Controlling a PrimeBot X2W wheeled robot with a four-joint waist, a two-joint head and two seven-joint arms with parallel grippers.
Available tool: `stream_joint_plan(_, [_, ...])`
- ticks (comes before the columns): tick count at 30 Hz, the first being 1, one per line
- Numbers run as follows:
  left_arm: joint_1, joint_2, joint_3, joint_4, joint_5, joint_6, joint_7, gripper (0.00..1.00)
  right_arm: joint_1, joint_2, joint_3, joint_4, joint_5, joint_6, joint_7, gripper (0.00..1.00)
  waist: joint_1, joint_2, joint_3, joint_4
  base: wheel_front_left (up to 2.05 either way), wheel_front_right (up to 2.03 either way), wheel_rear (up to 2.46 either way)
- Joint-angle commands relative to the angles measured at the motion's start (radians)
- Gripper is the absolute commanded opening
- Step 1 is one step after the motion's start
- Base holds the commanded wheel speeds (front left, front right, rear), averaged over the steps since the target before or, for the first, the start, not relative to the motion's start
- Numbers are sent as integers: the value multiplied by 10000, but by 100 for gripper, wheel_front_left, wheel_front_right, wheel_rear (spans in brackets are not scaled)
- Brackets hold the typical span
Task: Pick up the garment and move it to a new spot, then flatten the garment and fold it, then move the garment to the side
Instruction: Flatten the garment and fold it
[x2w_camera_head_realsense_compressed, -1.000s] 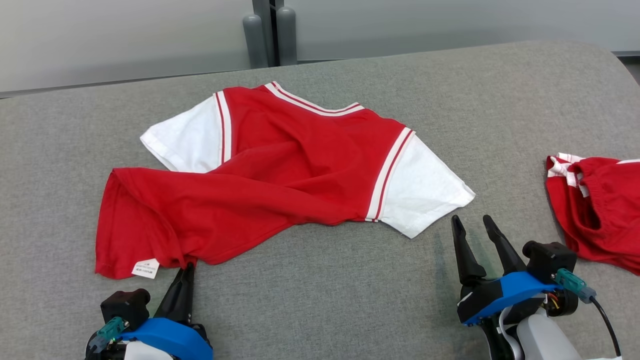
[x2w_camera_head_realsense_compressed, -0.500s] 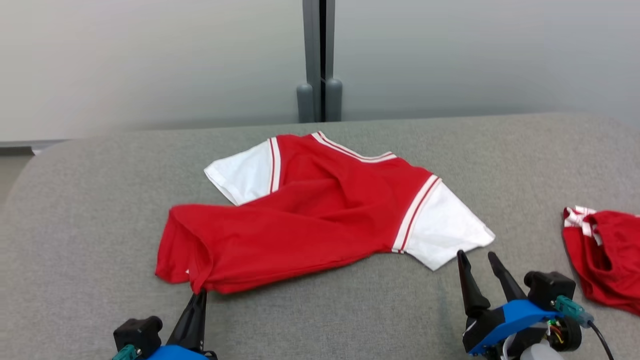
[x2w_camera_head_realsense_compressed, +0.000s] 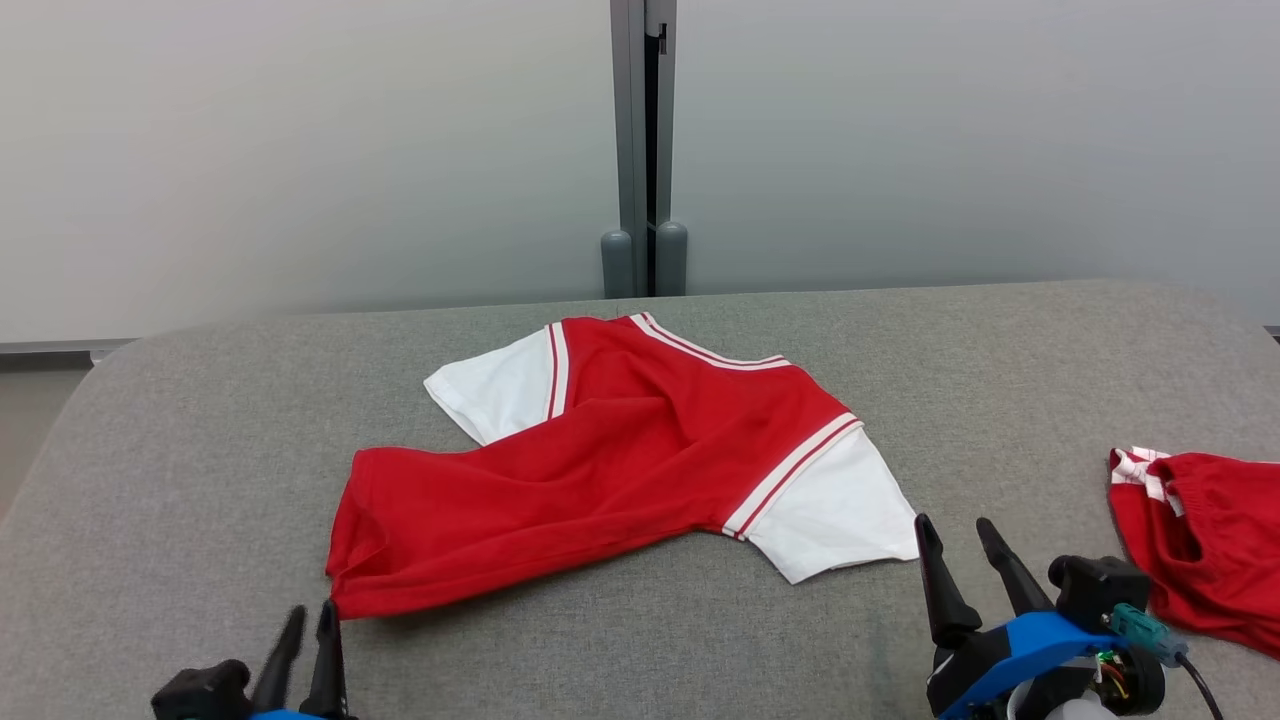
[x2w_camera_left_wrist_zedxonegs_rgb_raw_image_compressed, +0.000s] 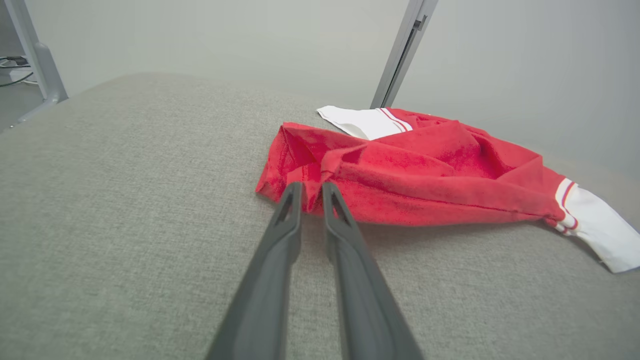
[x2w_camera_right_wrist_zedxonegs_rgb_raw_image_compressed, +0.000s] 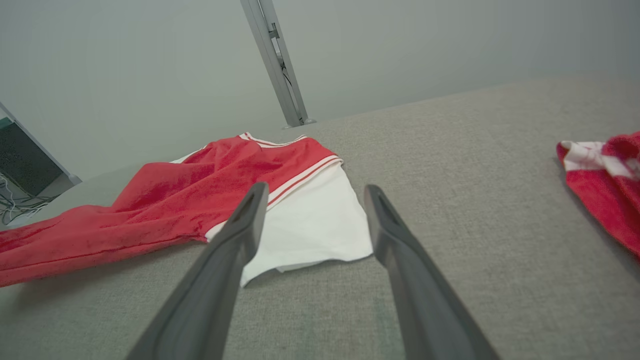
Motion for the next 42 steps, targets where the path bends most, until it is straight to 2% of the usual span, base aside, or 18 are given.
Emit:
stream_joint_plan(1, [-89,-33,405,-158,281,266,-26,100,63,-43,7,-169,-92,0,-34,100,1,0,-10,-46,0,0,0])
stream_joint_plan(3, [-66,-111,905,-444,623,549,-26,100,38,-39,10,-382,-279,2,-34,100,1,0,10,-83,0,0,0])
stream_joint_plan(6, [54,-300,1500,-718,1003,728,-26,100,-7,-40,43,-707,-426,0,-34,100,1,0,81,-160,0,0,0])
stream_joint_plan(15, [144,-625,1935,-632,2333,625,-26,100,152,-39,3,-1911,-1657,0,-34,100,1,0,173,-312,0,0,0])
stream_joint_plan(24, [357,-902,2123,-479,3094,562,-26,100,420,-40,-212,-1748,-2747,0,-34,100,1,0,168,-276,0,0,0])
stream_joint_plan(35, [344,-1097,2195,-103,3177,284,-26,100,411,-39,-341,-1533,-2530,0,-34,100,1,0,204,-370,0,0,0])
stream_joint_plan(42, [287,-1173,2050,947,2677,7,-26,100,345,-37,-183,-1507,-2243,0,-34,100,1,0,392,-397,0,0,0])
